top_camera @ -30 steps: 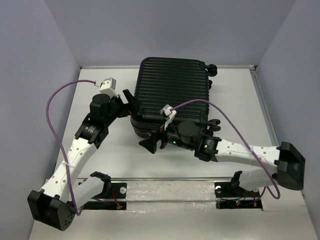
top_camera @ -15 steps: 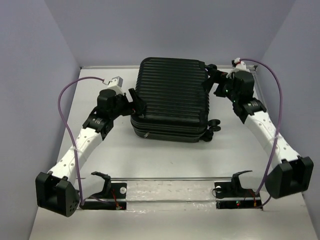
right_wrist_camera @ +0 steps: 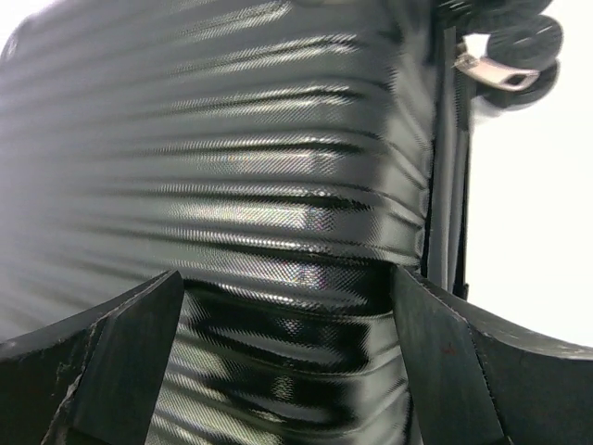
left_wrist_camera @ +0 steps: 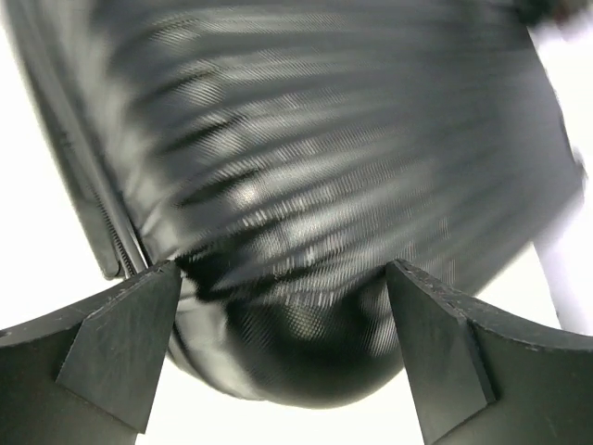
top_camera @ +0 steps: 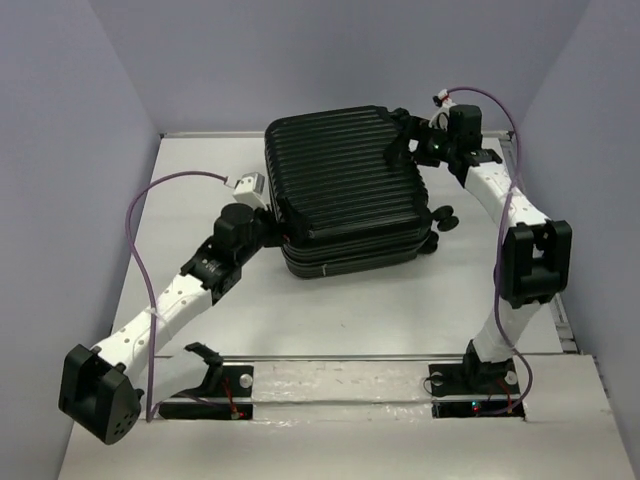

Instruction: Pack the luggage

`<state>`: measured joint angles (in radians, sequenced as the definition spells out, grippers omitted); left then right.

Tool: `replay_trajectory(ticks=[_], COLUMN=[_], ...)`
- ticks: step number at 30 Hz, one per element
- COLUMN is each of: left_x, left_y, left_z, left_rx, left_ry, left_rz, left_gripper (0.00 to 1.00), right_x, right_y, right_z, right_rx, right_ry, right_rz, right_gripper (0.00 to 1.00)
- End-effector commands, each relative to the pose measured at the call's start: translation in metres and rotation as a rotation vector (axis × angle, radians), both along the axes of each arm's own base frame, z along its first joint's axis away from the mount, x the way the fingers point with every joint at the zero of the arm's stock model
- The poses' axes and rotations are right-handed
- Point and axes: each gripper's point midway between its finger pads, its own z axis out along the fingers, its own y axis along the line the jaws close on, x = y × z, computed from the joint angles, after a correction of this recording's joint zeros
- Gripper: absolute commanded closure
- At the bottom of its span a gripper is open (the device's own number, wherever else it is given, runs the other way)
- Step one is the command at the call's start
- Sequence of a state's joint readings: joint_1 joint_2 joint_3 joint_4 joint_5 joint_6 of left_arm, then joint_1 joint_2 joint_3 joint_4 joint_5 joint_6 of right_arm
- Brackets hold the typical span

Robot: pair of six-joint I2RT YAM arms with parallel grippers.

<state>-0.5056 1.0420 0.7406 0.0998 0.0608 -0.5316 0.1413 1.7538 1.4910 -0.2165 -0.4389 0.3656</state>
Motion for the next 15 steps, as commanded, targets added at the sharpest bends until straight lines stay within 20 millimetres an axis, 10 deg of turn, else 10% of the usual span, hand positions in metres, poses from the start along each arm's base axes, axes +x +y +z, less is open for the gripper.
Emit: replay_trajectory(ticks=[1, 8, 15], left_x=[-0.076, -0.111, -0.074], left_y=[-0.086, -0.122, -0.112], left_z=[-0.004, 0.025, 0.074], left_rx=[-0.129, -0.21, -0.137], left_ry=[0.054, 0.008, -0.127], left_rz=[-0.355, -0.452, -0.328], left_gripper=[0.01, 0.01, 0.01], right_x=[-0.041, 0.002, 0.029], right_y=[0.12, 0.162, 0.16], right_z=[0.015, 0.047, 0.11], right_rx=[0.168, 0.235, 0.224], right_ry=[0.051, 0.004, -0.175], right_rz=[0.507, 0.581, 0.493], right_gripper=[0.05, 0.0, 0.0])
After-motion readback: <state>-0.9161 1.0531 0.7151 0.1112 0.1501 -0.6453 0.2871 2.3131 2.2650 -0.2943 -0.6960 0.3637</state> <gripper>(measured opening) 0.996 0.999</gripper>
